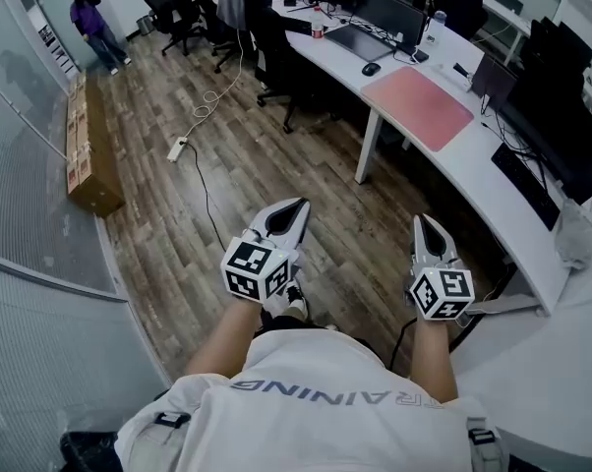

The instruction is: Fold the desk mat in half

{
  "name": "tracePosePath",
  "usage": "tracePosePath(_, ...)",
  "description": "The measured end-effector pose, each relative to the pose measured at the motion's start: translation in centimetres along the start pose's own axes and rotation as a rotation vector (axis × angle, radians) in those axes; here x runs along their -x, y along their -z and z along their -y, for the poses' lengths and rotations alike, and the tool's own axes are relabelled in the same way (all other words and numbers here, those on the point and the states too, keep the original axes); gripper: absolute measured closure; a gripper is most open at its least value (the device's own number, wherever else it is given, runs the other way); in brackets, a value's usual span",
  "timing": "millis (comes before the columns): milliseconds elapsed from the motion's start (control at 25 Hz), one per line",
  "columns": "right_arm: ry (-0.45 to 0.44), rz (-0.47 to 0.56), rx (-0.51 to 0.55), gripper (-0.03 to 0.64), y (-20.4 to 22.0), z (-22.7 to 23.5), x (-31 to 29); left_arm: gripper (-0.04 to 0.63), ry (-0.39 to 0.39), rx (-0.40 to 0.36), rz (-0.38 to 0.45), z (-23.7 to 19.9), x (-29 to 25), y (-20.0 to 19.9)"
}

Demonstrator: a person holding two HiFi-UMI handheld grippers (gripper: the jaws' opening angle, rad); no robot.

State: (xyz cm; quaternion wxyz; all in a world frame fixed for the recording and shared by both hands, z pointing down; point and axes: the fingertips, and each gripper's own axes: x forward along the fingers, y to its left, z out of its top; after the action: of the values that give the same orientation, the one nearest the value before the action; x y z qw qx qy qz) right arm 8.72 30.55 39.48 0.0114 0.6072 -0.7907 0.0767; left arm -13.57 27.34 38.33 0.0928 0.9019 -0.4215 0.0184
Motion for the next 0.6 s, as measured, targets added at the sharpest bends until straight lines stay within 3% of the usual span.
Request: tracePosePath(600,-0.038,-0.002,-0.039,0.600,0.54,-0.40,-0.86,0.595,-0.006,0.010,-0.008,-0.10,-0.03,0.12)
